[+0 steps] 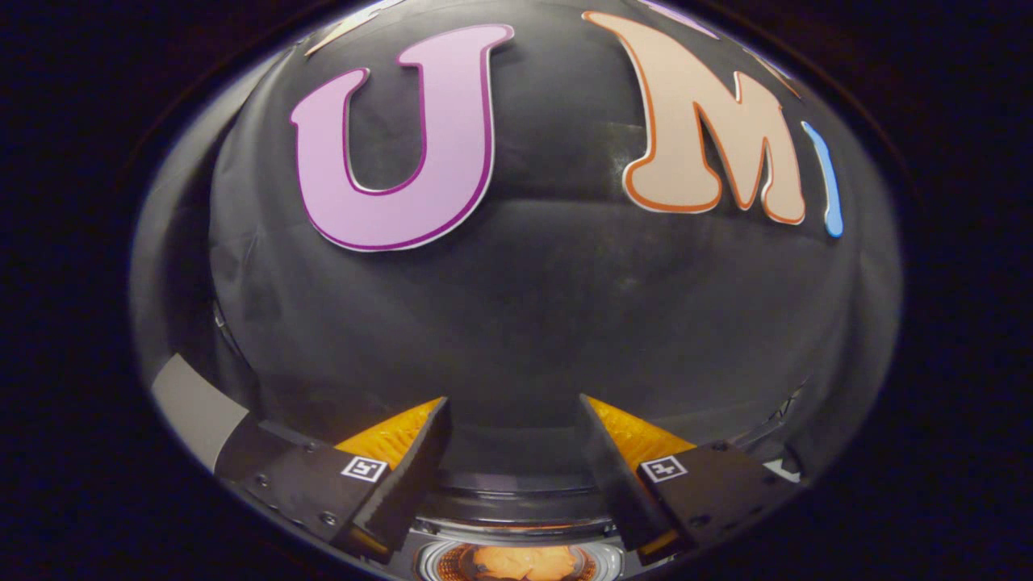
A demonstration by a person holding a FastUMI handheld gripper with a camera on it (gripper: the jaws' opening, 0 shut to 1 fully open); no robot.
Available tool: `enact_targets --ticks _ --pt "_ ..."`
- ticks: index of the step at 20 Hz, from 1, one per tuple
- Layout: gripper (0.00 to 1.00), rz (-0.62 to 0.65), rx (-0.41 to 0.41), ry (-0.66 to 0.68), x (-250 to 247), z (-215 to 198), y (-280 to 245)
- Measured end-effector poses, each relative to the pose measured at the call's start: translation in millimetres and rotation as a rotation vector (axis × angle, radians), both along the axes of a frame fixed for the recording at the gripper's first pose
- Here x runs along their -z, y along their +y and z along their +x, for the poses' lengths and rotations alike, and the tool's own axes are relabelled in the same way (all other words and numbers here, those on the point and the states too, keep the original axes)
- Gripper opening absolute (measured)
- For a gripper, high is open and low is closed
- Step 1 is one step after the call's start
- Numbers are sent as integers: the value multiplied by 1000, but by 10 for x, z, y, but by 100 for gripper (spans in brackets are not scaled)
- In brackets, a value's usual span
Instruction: Put the clothes into the washing machine and then close the washing machine lid.
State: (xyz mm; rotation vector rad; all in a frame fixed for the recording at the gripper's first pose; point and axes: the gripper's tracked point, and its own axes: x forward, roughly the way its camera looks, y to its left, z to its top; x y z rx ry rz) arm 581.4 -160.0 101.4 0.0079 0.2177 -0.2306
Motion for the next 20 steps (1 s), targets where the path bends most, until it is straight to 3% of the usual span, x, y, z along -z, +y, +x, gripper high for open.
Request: enact_targets --ticks 6,10,20 --pt "98 -14 4 -63 -29 46 -27" --pt "98 -18 41 -53 -18 24 -45" --pt "98 -15 34 -24 22 -239 26"
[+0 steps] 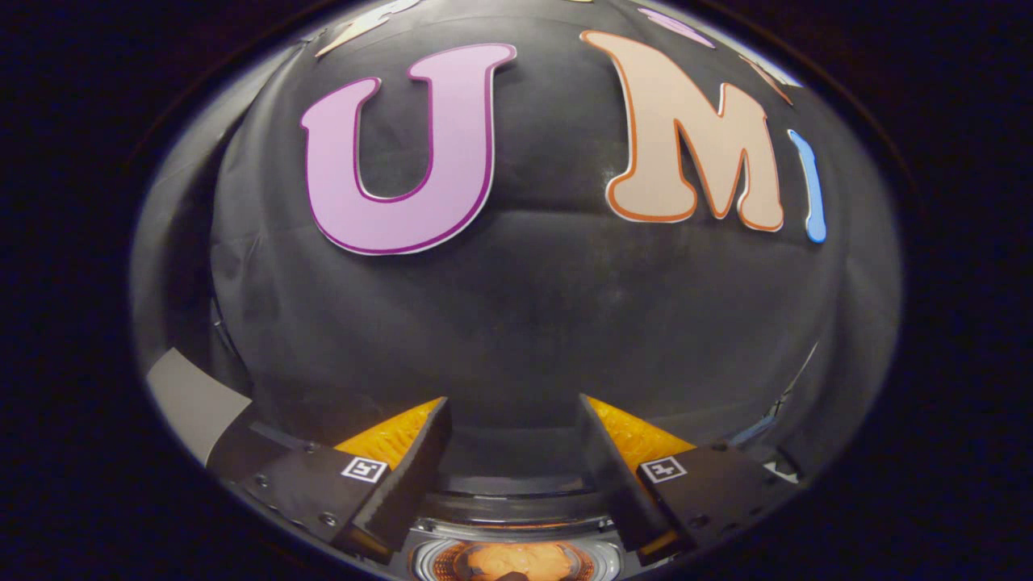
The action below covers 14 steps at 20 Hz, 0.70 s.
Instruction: Put the clothes into the washing machine and then close the washing machine lid.
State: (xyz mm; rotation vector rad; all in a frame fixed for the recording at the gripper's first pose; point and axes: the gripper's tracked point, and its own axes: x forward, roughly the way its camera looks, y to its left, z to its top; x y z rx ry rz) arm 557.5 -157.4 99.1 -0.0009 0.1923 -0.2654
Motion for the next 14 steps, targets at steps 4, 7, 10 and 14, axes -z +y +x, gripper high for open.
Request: enact_targets --ticks 4,7,10,14 --pt "98 0 0 -7 18 -88 20" --pt "98 -1 -2 -6 29 -151 39" --pt "98 0 4 -7 34 -216 45" --pt "98 1 4 -5 56 -289 70"
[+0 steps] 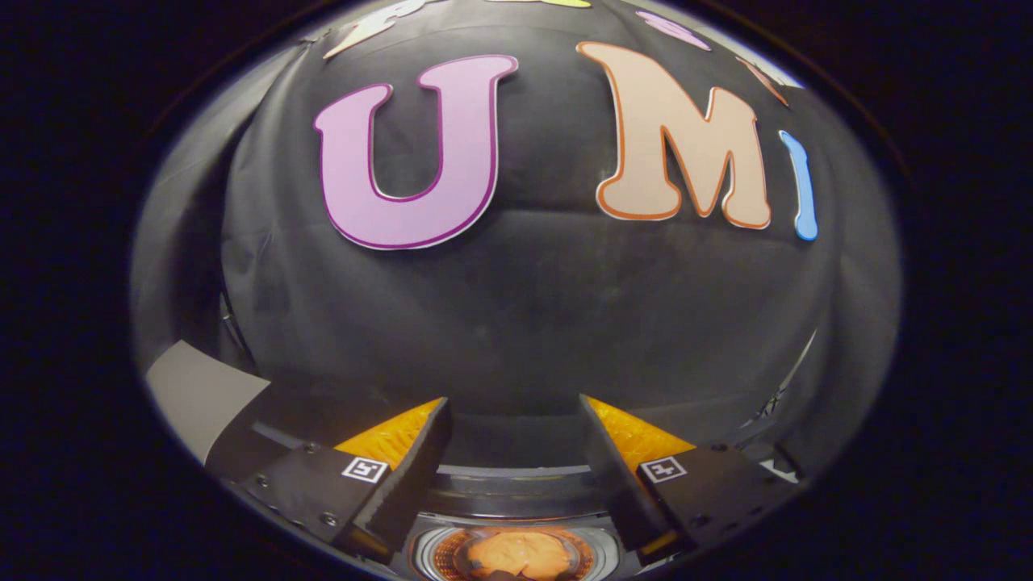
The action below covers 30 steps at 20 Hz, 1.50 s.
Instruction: Put the clothes into the washing machine and then close the washing machine lid.
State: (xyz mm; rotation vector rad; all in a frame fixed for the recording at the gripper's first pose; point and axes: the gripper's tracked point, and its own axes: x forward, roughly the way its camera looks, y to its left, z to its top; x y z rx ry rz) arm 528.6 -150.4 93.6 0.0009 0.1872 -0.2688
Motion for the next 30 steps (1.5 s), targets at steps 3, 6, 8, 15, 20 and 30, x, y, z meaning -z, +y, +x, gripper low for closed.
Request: enact_targets --ticks 3,6,8,15,20,30 --pt "98 1 5 -4 9 -37 8" --pt "97 -2 7 -3 21 -76 22" --pt "98 -1 10 -3 32 -104 34" --pt "98 -3 6 2 64 -192 56" --pt "97 0 13 4 85 -230 68" --pt "98 -3 25 -4 102 -289 79"
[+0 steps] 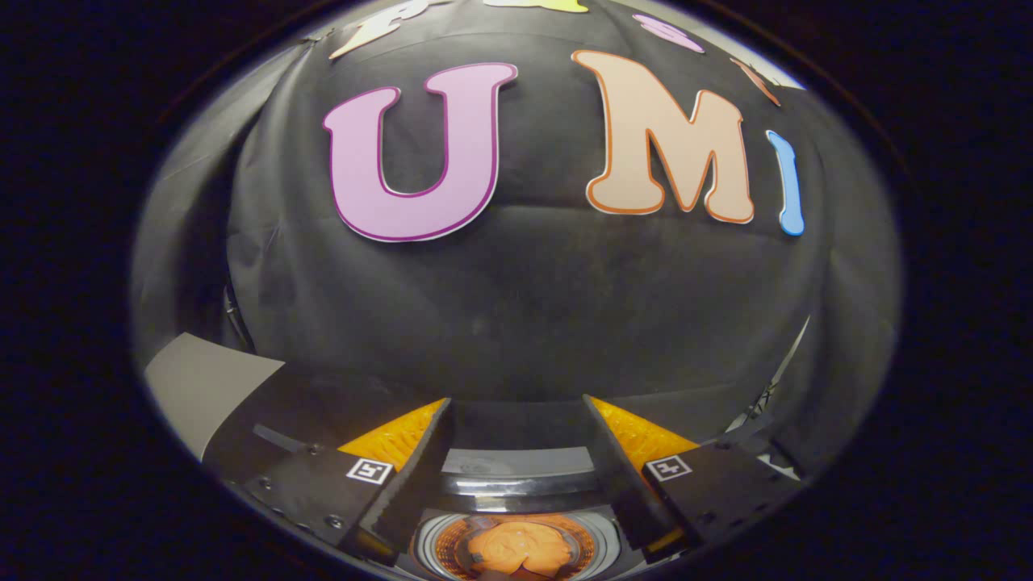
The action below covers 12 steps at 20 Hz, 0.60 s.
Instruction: Put the clothes into the washing machine and then close the washing machine lid.
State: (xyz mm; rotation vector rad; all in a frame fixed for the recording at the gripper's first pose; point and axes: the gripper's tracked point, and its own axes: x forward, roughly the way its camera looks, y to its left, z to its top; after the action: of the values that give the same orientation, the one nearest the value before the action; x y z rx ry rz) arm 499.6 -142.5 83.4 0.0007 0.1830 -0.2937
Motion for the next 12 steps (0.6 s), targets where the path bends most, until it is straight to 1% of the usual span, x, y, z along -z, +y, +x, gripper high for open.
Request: enact_targets --ticks 3,9,12 --pt "98 -2 14 4 22 -22 -1" --pt "98 -4 17 9 78 -124 28" --pt "98 -3 20 19 172 -291 58"
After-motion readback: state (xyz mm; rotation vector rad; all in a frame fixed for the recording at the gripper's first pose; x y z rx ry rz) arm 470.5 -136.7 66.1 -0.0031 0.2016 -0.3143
